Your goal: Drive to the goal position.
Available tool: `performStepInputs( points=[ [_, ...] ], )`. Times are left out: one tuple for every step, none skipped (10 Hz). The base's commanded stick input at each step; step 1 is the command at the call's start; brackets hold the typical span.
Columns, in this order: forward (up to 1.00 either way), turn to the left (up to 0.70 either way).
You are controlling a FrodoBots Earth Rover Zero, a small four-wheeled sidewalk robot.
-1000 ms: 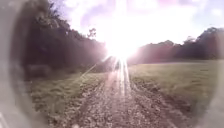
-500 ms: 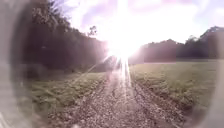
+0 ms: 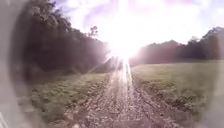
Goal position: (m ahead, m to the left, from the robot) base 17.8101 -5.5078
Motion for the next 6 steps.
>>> performStepInputs(
  points=[
    [0.85,-0.29],
    [0.85,-0.33],
    [0.85,-0.34],
    [0.85,-0.34],
    [0.85,-0.34],
    [0.85,-0.28]
  ],
)
